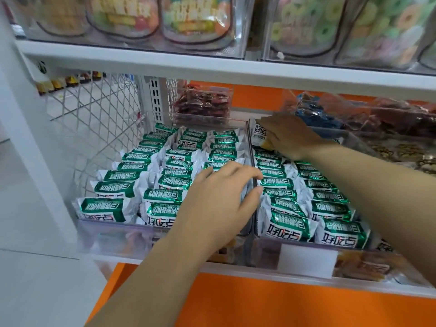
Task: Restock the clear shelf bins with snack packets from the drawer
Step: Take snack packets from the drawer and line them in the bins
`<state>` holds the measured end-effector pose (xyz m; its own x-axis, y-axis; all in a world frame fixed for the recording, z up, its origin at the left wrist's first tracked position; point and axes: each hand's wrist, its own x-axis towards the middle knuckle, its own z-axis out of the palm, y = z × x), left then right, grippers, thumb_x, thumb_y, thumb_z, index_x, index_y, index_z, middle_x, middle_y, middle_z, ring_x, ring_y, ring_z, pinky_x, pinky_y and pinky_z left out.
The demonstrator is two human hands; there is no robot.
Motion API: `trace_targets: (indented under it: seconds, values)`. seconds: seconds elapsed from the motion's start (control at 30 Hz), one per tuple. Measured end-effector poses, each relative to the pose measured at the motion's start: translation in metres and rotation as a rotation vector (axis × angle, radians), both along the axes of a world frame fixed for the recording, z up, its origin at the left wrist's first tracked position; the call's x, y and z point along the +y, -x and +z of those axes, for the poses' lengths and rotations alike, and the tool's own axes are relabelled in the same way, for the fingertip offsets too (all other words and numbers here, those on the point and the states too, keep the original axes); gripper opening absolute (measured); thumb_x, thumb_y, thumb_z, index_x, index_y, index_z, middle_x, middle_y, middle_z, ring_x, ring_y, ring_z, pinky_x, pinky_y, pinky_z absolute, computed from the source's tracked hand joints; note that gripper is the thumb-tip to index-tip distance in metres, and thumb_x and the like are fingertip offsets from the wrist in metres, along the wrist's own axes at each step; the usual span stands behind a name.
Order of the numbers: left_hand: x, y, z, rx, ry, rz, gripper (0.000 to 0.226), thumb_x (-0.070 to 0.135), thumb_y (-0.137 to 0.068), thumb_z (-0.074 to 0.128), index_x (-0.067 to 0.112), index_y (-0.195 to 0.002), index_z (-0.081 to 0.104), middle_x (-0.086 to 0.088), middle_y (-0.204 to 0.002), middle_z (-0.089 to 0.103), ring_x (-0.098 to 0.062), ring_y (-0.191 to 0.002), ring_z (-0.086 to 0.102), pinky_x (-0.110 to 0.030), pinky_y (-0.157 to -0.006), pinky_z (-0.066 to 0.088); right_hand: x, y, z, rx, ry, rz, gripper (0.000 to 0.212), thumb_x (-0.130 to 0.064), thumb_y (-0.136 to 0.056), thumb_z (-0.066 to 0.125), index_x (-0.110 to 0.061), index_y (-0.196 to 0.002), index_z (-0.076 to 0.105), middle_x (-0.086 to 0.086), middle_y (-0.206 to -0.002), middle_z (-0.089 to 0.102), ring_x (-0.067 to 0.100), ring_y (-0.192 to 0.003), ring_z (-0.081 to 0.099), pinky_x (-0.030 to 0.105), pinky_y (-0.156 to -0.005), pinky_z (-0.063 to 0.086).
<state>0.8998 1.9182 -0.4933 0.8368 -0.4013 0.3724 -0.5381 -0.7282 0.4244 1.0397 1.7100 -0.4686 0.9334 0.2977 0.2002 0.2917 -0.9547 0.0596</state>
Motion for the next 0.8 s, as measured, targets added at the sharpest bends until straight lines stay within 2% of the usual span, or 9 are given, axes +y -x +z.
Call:
trace_targets:
  seconds: [0.13,0.3,0.4,0.47,0.53,0.63,0.7,0.73,0.8]
  values:
    - [0.001,0.0,0.0,0.008,-0.009,-0.005,0.032,0.042,-0.098,0.037,0.037,-0.127,0.05,0.018,-0.128,0.049,-0.001,-0.109,0.045,-0.027,-0.105,0.026,-0.001,-0.003,-0.005,-0.052,0.083,-0.029,0.048,-0.028,-0.104,0.026,-0.032,-0.151,0.017,0.001,-0.159,0.015,0.026,-0.147,0.008,0.05,-0.118,0.01]
    - [0.001,0.0,-0.001,0.0,-0.007,-0.009,0.032,0.042,-0.099,0.037,0.037,-0.127,0.05,0.018,-0.127,0.049,-0.002,-0.107,0.045,-0.026,-0.102,0.027,0.019,0.02,0.001,-0.21,0.048,-0.162,0.05,-0.012,-0.099,0.043,-0.019,-0.147,0.033,0.007,-0.156,0.023,0.034,-0.14,0.023,0.047,-0.112,0.025]
    - [0.001,0.0,-0.001,-0.004,-0.001,-0.009,0.032,0.042,-0.098,0.037,0.037,-0.127,0.05,0.018,-0.126,0.05,-0.003,-0.105,0.046,-0.027,-0.101,0.028,0.03,0.031,-0.008,-0.05,0.046,-0.134,0.056,-0.004,-0.093,0.046,-0.014,-0.146,0.03,0.01,-0.156,0.019,0.038,-0.133,0.038,0.044,-0.099,0.045]
    - [0.001,0.0,-0.001,0.003,0.003,-0.005,0.032,0.042,-0.098,0.038,0.036,-0.127,0.05,0.018,-0.127,0.05,-0.004,-0.107,0.046,-0.028,-0.103,0.028,0.031,0.032,-0.012,0.096,0.025,-0.162,0.069,0.003,-0.091,0.043,-0.019,-0.152,0.017,0.004,-0.161,-0.001,0.036,-0.141,0.027,0.042,-0.098,0.047]
    - [0.001,0.0,-0.001,0.008,-0.002,0.0,0.032,0.041,-0.098,0.037,0.037,-0.128,0.05,0.018,-0.128,0.049,-0.004,-0.109,0.046,-0.028,-0.104,0.028,0.028,0.031,-0.008,0.119,-0.012,-0.147,0.077,0.008,-0.088,0.041,-0.025,-0.152,0.013,-0.003,-0.161,-0.007,0.032,-0.143,0.022,0.039,-0.097,0.047]
    - [0.001,0.001,-0.001,0.009,-0.01,0.003,0.032,0.042,-0.099,0.037,0.036,-0.128,0.049,0.018,-0.13,0.049,-0.005,-0.109,0.046,-0.027,-0.102,0.028,0.015,0.03,-0.003,0.066,0.001,-0.07,0.072,0.008,-0.089,0.043,-0.025,-0.15,0.022,-0.004,-0.16,0.007,0.027,-0.138,0.031,0.03,-0.085,0.043]
    - [0.001,0.001,-0.001,0.009,-0.016,0.005,0.033,0.042,-0.099,0.037,0.037,-0.128,0.049,0.018,-0.13,0.048,-0.005,-0.109,0.046,-0.026,-0.101,0.028,0.01,0.031,-0.001,-0.005,0.022,-0.022,0.059,-0.004,-0.094,0.048,-0.023,-0.146,0.03,0.0,-0.155,0.024,0.026,-0.126,0.044,0.028,-0.078,0.04]
    - [0.001,0.001,-0.001,0.009,-0.016,0.005,0.033,0.042,-0.099,0.036,0.037,-0.129,0.048,0.019,-0.13,0.048,-0.004,-0.109,0.046,-0.026,-0.1,0.029,0.011,0.031,0.0,-0.062,0.038,-0.023,0.054,-0.013,-0.095,0.053,-0.021,-0.144,0.032,0.002,-0.15,0.033,0.025,-0.119,0.05,0.029,-0.078,0.041]
    - [0.001,0.001,-0.002,0.012,-0.011,0.002,0.032,0.041,-0.098,0.037,0.037,-0.128,0.049,0.018,-0.129,0.049,-0.004,-0.106,0.046,-0.026,-0.099,0.03,0.018,0.028,0.003,-0.159,0.065,-0.097,0.064,-0.03,-0.09,0.063,-0.02,-0.144,0.03,0.003,-0.144,0.043,0.028,-0.119,0.05,0.037,-0.088,0.045]
